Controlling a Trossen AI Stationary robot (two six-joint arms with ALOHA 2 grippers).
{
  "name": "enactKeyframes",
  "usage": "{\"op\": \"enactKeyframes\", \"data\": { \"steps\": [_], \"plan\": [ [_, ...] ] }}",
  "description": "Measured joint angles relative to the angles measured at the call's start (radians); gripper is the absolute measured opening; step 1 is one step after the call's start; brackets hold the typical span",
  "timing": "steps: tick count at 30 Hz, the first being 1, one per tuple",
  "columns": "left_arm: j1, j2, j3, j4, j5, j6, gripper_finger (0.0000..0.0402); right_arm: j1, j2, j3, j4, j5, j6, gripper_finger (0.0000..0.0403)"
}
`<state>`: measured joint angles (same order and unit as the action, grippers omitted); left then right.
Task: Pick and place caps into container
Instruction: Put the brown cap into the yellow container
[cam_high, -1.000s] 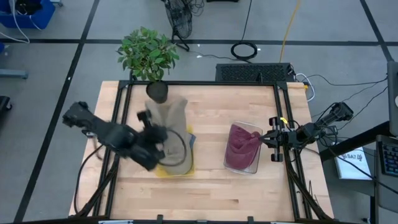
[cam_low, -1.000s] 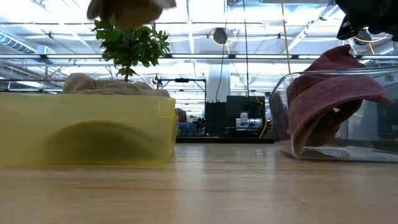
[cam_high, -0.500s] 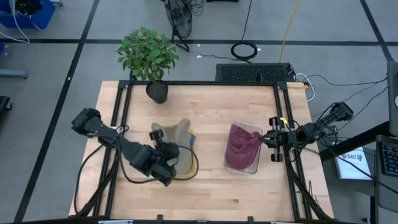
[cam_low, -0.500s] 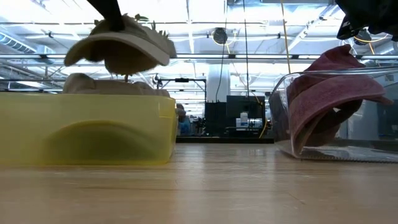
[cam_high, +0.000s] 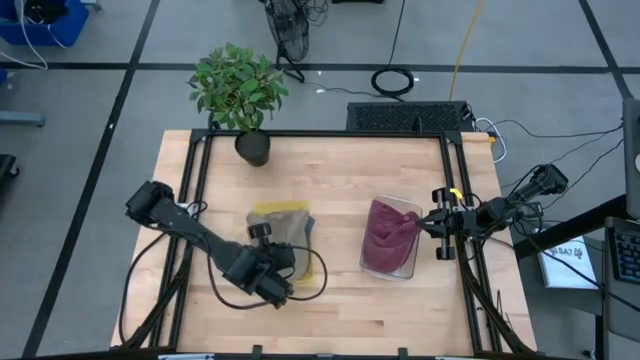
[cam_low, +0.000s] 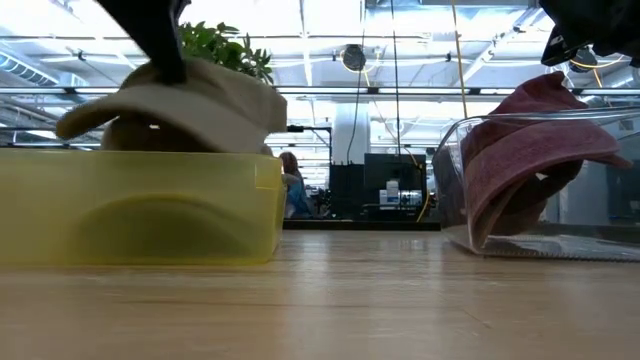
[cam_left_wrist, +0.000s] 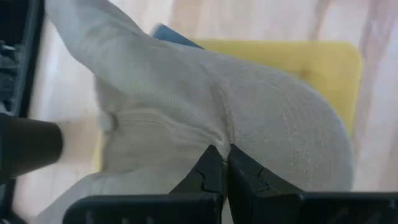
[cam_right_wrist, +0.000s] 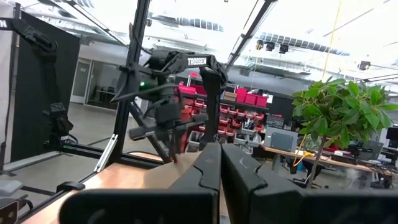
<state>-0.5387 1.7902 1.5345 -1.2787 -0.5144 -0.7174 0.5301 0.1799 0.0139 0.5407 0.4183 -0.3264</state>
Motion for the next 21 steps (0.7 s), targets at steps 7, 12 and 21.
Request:
{"op": "enactKeyframes", "data": {
  "steps": [7,12,21],
  "plan": [
    [0.002,0.097,0.000,0.003,0.058,0.001,0.0005,0.000,0.000,0.000,0.000,0.000,0.001,0.0000],
    [0.004,0.150,0.001,0.021,0.103,0.043,0.0008,0.000,0.000,0.000,0.000,0.000,0.001,0.0000],
    [0.013,0.114,0.001,0.007,0.145,0.059,0.0061,0.000,0.000,0.000,0.000,0.000,0.001,0.0000]
  ]
}}
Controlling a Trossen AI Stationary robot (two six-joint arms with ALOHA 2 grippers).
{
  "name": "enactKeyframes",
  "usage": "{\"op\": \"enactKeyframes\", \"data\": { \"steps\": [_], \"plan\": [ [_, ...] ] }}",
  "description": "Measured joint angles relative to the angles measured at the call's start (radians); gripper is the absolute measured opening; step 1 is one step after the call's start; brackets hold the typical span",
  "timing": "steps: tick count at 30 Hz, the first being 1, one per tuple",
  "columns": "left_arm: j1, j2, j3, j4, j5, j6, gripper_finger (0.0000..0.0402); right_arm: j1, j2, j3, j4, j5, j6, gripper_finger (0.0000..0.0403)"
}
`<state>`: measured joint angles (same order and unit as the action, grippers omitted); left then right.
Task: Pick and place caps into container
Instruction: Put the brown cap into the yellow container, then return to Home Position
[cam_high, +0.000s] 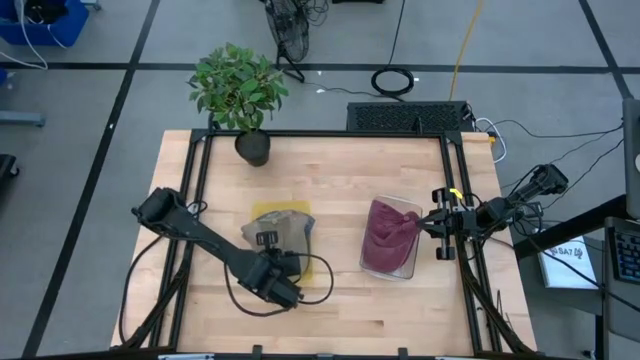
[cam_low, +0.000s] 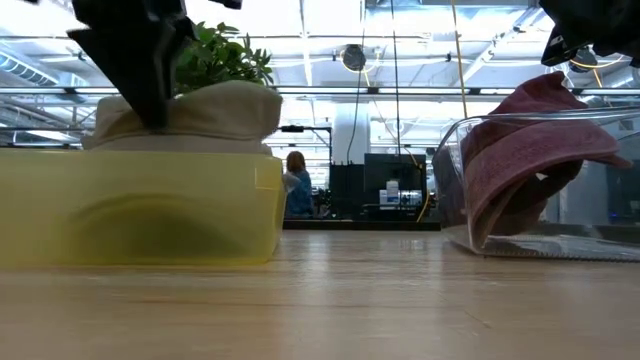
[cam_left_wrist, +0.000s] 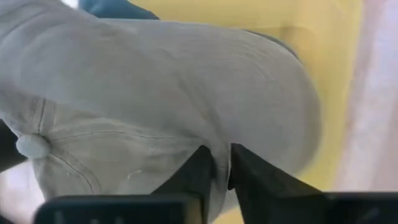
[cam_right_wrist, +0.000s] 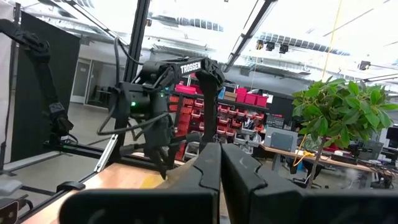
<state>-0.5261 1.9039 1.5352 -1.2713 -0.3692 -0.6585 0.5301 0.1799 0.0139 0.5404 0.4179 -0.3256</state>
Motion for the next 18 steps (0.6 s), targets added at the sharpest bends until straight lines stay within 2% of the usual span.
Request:
{"op": "enactKeyframes", "data": {
  "steps": [8,14,18],
  "plan": [
    [-0.006,-0.073,0.005,-0.006,0.042,-0.010,0.0135,0.000,0.000,0.000,-0.001,0.000,0.000,0.0000],
    [-0.010,-0.155,0.014,-0.019,0.116,-0.011,0.0161,0.000,0.000,0.000,0.000,0.000,0.000,0.0000],
    [-0.060,-0.248,0.066,-0.037,0.005,0.069,0.0154,0.000,0.000,0.000,0.000,0.000,-0.018,0.0000]
  ]
}}
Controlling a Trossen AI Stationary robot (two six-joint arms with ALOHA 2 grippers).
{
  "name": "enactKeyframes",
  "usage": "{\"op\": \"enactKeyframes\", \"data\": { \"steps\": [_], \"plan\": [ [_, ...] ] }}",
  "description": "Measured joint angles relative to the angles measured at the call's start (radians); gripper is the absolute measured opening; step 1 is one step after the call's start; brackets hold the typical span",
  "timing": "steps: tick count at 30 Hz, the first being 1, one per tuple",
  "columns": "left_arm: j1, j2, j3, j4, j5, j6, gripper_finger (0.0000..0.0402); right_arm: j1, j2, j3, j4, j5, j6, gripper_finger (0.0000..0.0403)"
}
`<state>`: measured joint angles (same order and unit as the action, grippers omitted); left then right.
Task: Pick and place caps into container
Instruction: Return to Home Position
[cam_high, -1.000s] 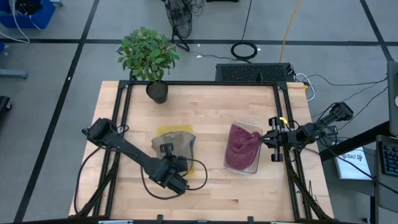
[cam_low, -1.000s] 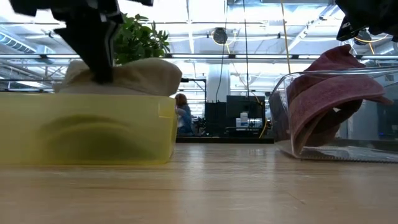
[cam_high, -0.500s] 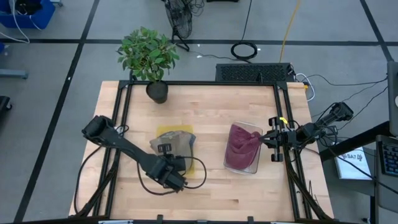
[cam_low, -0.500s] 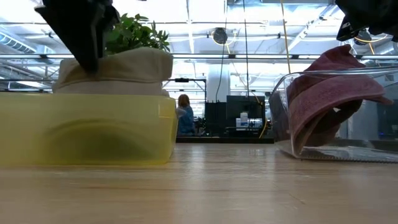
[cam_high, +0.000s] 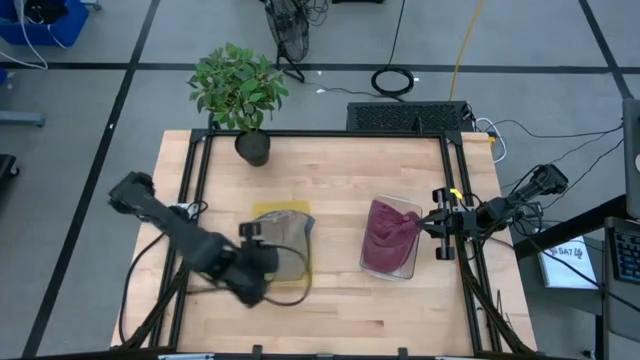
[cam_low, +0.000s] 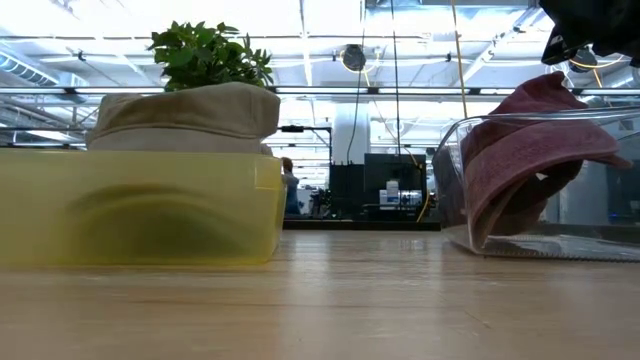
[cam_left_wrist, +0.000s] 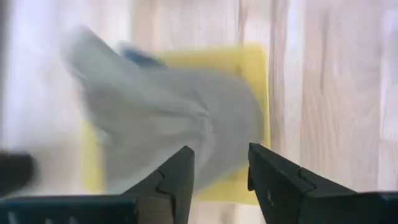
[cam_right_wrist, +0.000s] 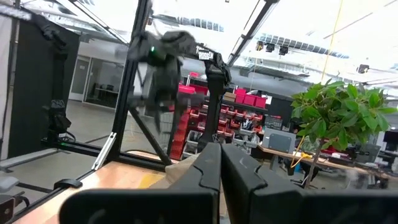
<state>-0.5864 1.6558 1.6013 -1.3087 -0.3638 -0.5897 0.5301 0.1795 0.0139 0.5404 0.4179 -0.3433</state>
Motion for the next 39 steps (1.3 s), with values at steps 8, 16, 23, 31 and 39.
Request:
{"op": "enactKeyframes", "data": {
  "steps": [8,16,23,31,39],
  "plan": [
    [-0.160,-0.278,-0.015,-0.042,-0.250,0.312,0.0089,0.000,0.000,0.000,0.000,0.000,-0.013,0.0000],
    [-0.195,-0.698,-0.283,0.159,-0.490,0.323,0.0008,0.000,0.000,0.000,0.000,0.000,-0.010,0.0000],
    [-0.195,-0.979,-0.652,0.634,-0.420,0.750,0.0006,0.000,0.000,0.000,-0.003,0.003,-0.011,0.0000],
    [-0.140,-1.195,-0.924,1.020,-0.424,1.010,0.0006,0.000,0.001,0.000,-0.047,0.182,-0.006,0.0000],
    [0.026,-1.364,-1.093,1.118,-0.257,1.015,0.0003,0.000,0.001,0.000,-0.066,0.183,0.034,0.0000]
  ]
}}
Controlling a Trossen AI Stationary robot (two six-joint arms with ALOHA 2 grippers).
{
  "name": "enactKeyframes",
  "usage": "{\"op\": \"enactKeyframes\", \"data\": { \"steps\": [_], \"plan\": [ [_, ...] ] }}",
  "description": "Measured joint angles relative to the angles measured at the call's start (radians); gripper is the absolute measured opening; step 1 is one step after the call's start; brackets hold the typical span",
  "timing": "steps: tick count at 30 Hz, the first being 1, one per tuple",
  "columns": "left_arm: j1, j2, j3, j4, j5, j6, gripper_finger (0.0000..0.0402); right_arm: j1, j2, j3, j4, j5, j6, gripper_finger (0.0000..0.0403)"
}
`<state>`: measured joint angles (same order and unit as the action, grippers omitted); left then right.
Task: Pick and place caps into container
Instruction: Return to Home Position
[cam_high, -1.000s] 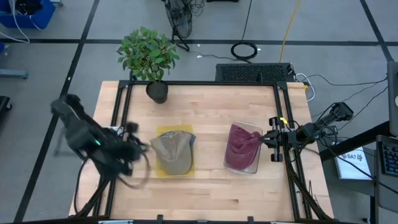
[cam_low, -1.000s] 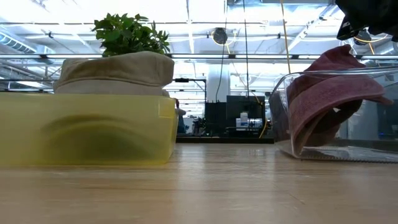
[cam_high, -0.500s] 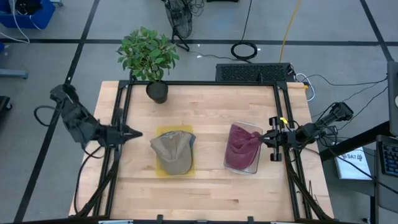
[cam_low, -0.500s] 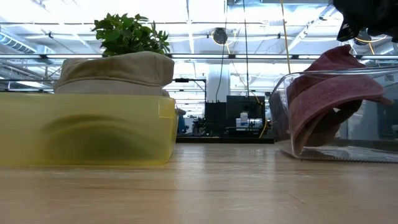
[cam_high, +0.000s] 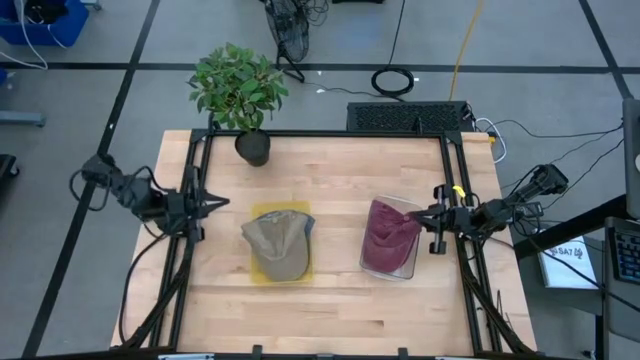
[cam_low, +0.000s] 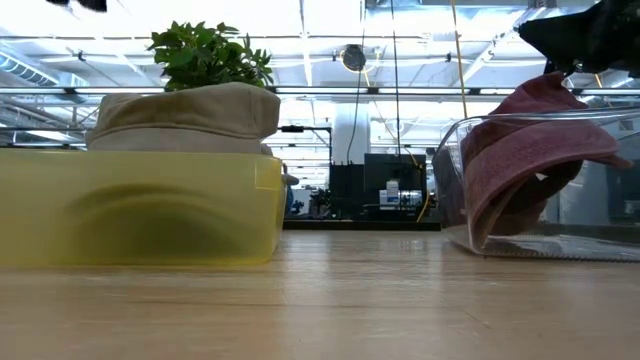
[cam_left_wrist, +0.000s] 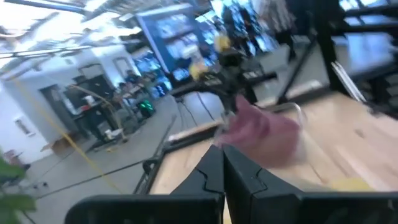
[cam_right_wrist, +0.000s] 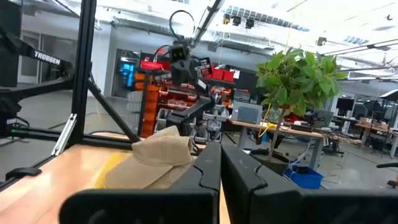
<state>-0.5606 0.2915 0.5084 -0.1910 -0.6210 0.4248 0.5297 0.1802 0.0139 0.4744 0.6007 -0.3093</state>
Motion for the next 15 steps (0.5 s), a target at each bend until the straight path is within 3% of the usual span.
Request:
{"op": "enactKeyframes", "data": {
  "steps": [5,11,15],
  "plan": [
    [0.082,-0.091,-0.133,0.124,0.064,-0.030,0.0003,0.000,0.000,0.000,-0.016,-0.002,-0.014,0.0000],
    [0.153,-0.174,-0.232,0.098,0.059,-0.087,0.0003,0.000,0.000,0.000,-0.020,-0.095,-0.005,0.0000],
    [0.173,-0.236,-0.262,0.088,0.156,-0.093,0.0003,0.000,-0.001,0.000,0.013,-0.108,-0.014,0.0000]
  ]
}}
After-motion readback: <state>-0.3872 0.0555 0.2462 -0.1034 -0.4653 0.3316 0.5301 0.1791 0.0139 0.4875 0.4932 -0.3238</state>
